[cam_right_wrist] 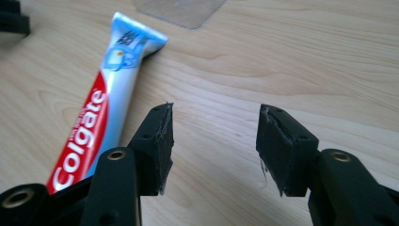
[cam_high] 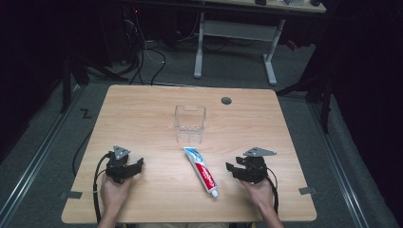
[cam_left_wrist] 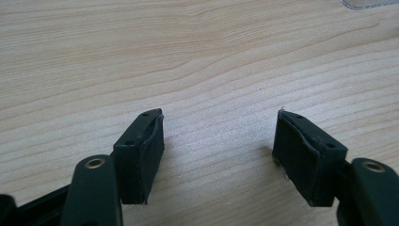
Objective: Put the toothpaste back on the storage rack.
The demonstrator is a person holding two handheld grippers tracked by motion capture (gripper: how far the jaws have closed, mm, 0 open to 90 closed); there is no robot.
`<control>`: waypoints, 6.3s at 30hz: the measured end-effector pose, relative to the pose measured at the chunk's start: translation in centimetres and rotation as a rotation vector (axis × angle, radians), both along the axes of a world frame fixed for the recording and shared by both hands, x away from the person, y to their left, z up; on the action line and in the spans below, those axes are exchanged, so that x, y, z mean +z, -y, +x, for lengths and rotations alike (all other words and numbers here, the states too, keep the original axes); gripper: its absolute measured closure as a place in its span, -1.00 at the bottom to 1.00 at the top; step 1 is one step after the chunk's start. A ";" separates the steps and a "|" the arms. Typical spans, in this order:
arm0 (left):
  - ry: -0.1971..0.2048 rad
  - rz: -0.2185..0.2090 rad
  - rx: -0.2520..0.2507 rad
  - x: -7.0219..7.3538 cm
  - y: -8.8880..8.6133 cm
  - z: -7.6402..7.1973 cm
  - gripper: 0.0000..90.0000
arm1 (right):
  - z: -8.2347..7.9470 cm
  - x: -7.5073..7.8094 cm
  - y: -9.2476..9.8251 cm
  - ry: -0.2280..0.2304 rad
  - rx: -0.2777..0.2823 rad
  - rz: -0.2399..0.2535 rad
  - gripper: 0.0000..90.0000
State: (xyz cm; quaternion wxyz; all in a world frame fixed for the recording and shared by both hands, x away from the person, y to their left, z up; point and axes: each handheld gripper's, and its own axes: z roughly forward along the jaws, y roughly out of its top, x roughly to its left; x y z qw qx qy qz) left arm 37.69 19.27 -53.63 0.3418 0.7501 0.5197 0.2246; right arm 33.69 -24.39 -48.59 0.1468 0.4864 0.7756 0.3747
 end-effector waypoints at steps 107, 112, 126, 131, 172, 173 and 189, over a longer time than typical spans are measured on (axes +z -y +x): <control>0.000 0.002 -0.009 0.0 0.1 0.0 -0.29 | 5.5 -1.0 -12.5 -0.248 0.233 -0.191 0.56; -0.001 0.001 -0.010 0.0 0.1 0.0 -0.29 | 5.3 -0.2 -12.0 -0.206 0.254 -0.200 0.55; 0.000 0.000 -0.008 0.0 0.1 0.0 -0.29 | 4.8 3.3 -10.8 -0.116 0.263 -0.135 0.55; 0.000 0.001 -0.008 0.0 0.1 0.0 -0.29 | 4.6 4.0 -10.5 -0.078 0.255 -0.125 0.54; -0.002 -0.004 -0.009 0.0 0.0 0.0 -0.29 | 6.1 9.0 -9.5 0.074 0.210 -0.057 0.52; -0.002 -0.005 -0.008 0.0 0.0 0.0 -0.29 | 6.2 9.1 -9.5 0.071 0.206 -0.052 0.52; -0.002 -0.015 -0.005 0.0 -0.1 0.0 -0.29 | 7.7 11.0 -10.1 0.115 0.205 -0.026 0.51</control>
